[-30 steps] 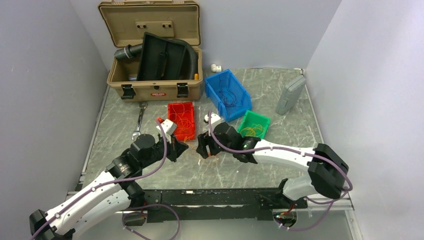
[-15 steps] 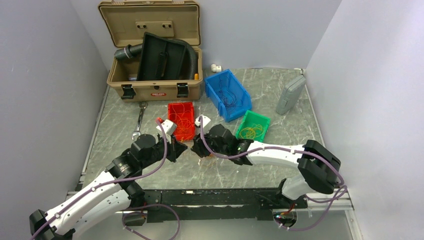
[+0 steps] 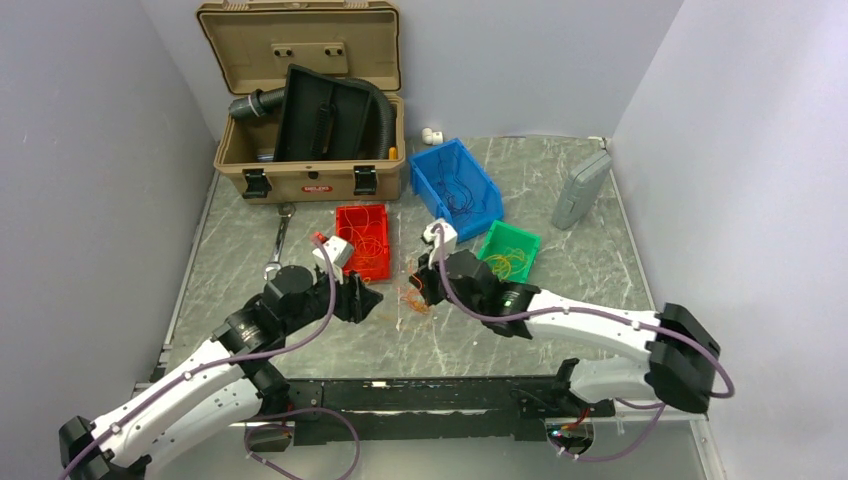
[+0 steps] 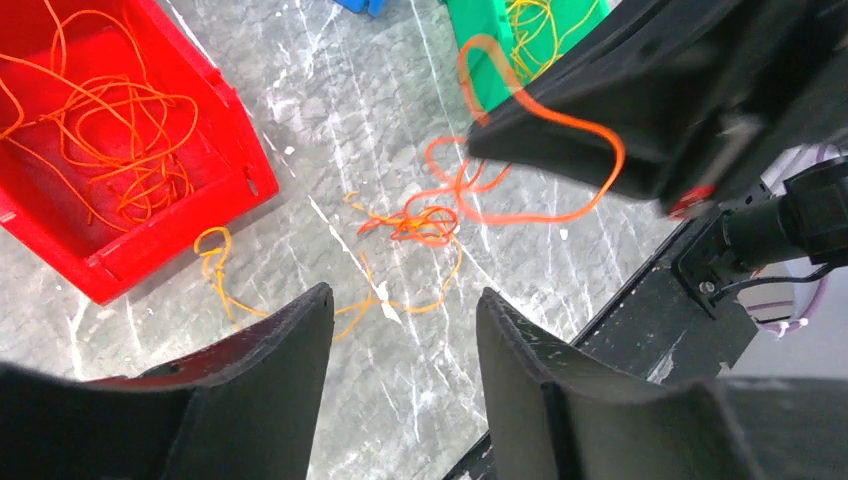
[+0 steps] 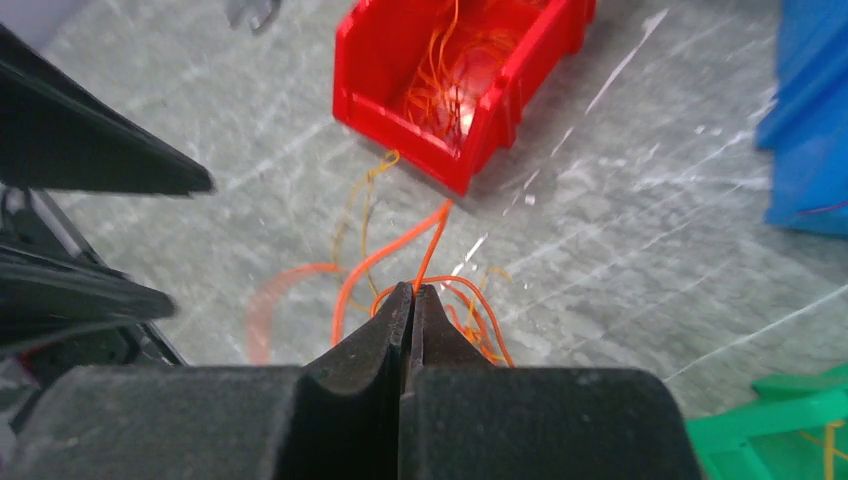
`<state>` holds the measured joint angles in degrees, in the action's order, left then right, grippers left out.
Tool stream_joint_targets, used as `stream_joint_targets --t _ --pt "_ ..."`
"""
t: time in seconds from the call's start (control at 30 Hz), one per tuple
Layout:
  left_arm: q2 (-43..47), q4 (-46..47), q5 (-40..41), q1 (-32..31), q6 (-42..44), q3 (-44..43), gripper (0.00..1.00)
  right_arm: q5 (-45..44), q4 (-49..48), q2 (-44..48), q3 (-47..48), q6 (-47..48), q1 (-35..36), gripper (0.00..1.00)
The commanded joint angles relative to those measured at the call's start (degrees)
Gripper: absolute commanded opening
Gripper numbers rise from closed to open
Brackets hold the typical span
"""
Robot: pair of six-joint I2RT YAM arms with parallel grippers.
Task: Untangle the cables
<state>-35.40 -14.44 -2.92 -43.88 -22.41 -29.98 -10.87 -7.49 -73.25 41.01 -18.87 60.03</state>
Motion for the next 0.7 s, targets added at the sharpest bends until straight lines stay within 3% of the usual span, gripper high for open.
stream_joint_targets --t 0.0,0.23,0.67 --pt "-1.5 4.2 0.6 -0.1 -0.6 0.9 0.63 -4.7 7.0 7.4 6.3 -1.9 -0.1 0.00" --pt "-7.7 10.2 -1.0 -0.1 0.8 2.6 0.82 -4.3 16.0 12.7 14.3 -3.0 -0.1 0.00" --pt "-26.0 21.3 -10.6 -0.7 0.4 1.6 0.85 -7.2 21.3 16.9 23.2 -5.6 -0.1 0.00"
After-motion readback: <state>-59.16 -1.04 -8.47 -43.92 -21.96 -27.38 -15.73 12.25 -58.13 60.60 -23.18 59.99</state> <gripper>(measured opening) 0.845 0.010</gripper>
